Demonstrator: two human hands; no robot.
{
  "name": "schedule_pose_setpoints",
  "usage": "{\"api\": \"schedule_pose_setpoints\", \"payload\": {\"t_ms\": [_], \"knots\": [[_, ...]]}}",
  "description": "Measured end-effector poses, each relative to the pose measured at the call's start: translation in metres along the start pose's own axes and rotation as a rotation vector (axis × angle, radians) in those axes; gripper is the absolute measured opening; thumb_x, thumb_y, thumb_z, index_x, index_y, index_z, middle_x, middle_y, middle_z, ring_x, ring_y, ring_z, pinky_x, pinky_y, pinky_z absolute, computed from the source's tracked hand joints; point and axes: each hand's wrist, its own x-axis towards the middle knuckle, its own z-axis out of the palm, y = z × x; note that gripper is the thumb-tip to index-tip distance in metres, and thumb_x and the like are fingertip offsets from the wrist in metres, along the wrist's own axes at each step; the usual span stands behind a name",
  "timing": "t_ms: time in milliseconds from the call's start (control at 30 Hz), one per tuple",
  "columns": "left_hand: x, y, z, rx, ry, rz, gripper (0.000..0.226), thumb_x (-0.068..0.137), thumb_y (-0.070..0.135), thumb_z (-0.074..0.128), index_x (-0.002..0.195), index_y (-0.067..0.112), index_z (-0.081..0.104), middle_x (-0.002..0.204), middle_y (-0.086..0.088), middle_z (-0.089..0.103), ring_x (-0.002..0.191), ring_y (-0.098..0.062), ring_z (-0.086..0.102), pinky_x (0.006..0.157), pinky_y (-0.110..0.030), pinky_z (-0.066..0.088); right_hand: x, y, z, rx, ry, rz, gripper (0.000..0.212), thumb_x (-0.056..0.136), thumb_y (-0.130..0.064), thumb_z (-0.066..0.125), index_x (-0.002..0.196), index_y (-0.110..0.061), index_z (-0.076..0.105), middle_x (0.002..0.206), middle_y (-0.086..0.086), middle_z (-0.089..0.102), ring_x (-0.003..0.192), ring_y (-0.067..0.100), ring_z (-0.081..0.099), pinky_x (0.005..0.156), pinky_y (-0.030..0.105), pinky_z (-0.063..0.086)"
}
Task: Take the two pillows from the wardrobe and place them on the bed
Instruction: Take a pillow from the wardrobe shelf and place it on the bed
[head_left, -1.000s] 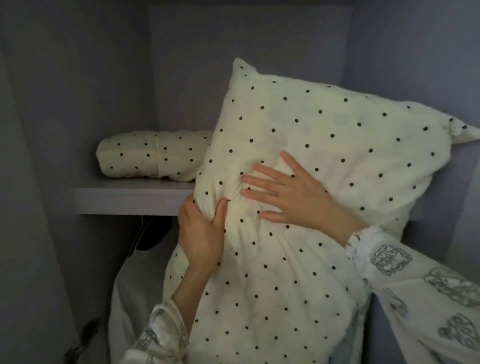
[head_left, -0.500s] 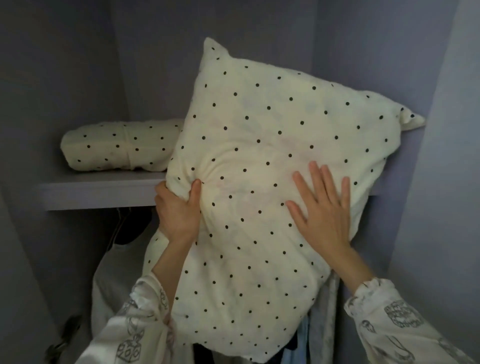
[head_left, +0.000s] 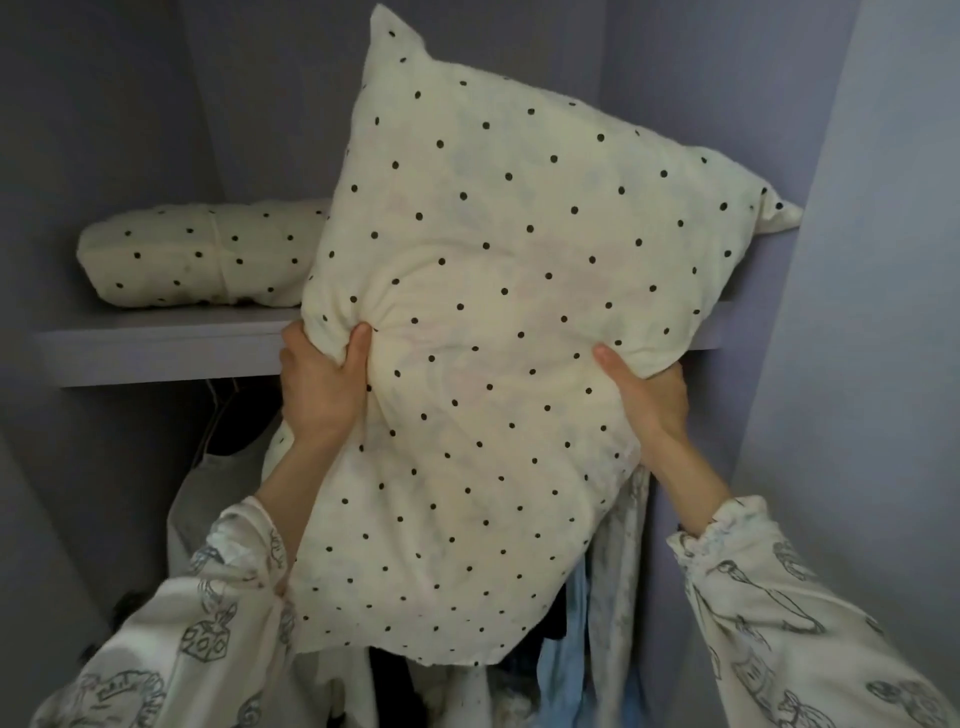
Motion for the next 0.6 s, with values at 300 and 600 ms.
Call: {"api": "schedule_pose_setpoints", "payload": {"t_ms": [300,600], "knots": [[-0.036,-0.001,-0.037,-0.127,-0.082,-0.031,0.078,0.067,0.062,0.064,0.127,0.02,0.037,0.12,0.005,0.051,0.111,-0.019,0.052,0.093,-0.042,0.045,-0.025,-0.004,-0.013,0.192,-0.123,-0.084,0.071,0.068,-0.028,0.081,0.129,-0.025,0.045,0.124,-0.009,0.059,0.112,0.007,0.056,0.093,0.028,0.045],[-0.126,-0.034,-0.082,-0.21,-0.127,-0.204,0.075,0.07,0.058,0.066,0.128,0.022,0.036,0.114,0.008,0.05,0.107,-0.016,0.05,0.091,-0.035,0.043,-0.111,-0.018,-0.078,0.012,-0.213,-0.107,0.065,0.07,-0.021,0.08,0.124,-0.015,0.043,0.122,-0.001,0.058,0.109,0.013,0.058,0.091,0.032,0.048]]}}
